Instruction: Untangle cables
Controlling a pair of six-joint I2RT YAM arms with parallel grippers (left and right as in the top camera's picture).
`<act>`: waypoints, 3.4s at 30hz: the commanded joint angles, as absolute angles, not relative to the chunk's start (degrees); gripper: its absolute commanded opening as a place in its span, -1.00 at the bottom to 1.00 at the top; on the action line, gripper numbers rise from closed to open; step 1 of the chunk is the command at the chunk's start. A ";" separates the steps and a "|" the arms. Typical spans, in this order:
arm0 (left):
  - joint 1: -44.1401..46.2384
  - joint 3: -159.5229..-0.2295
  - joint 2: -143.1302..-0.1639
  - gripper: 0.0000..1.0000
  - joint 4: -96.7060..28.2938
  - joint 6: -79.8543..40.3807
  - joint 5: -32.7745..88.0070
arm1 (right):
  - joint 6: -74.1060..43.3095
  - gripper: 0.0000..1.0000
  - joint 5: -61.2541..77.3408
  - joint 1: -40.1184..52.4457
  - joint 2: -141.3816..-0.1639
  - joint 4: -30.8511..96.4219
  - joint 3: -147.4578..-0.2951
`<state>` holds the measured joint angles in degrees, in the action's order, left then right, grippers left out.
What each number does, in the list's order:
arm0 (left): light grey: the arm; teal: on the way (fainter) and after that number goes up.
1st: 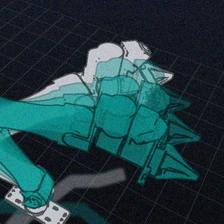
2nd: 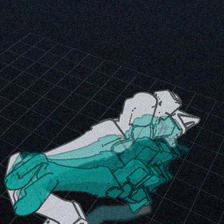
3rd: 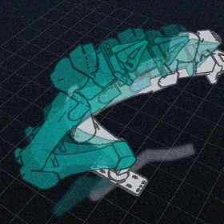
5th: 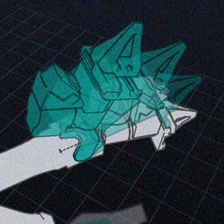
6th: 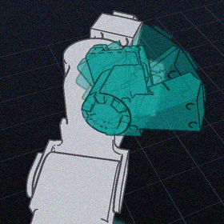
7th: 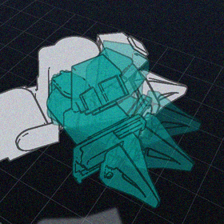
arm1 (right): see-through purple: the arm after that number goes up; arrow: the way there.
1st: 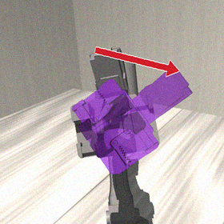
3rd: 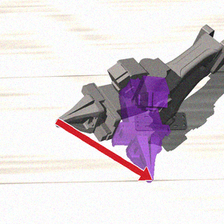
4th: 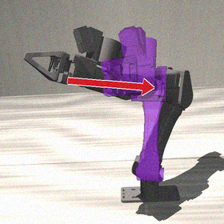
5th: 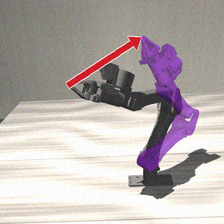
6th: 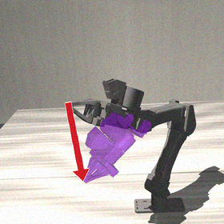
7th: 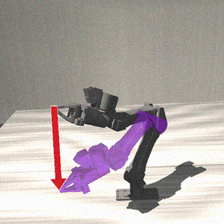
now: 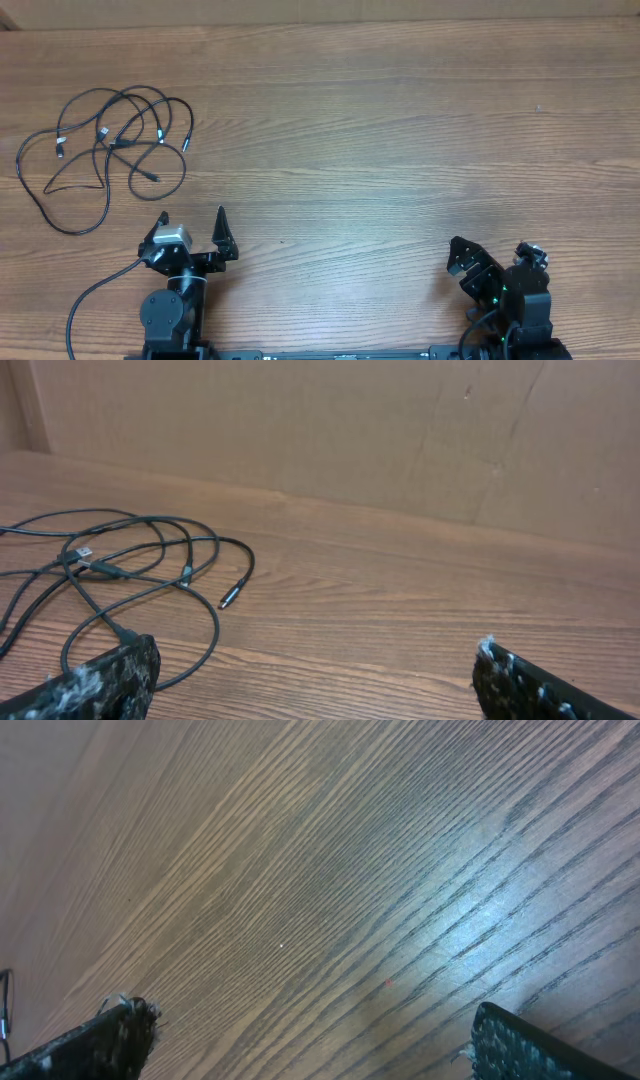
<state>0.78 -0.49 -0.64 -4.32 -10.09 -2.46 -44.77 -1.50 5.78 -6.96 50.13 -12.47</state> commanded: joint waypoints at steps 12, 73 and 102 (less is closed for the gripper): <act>1.19 -0.27 -0.40 0.99 -4.21 -8.80 -3.38 | -44.53 1.00 -1.63 6.13 -5.93 50.02 -11.75; 1.19 -0.27 -0.40 0.99 -4.21 -8.80 -3.38 | -44.53 1.00 -1.63 5.87 -0.16 8.01 -2.09; 1.19 -0.27 -0.40 0.99 -4.21 -8.80 -3.38 | -44.53 1.00 -1.39 7.07 -0.14 -8.27 -0.45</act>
<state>0.78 -0.49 -0.64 -4.32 -10.09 -2.44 -44.80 -1.45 6.61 -0.69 -6.46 -1.06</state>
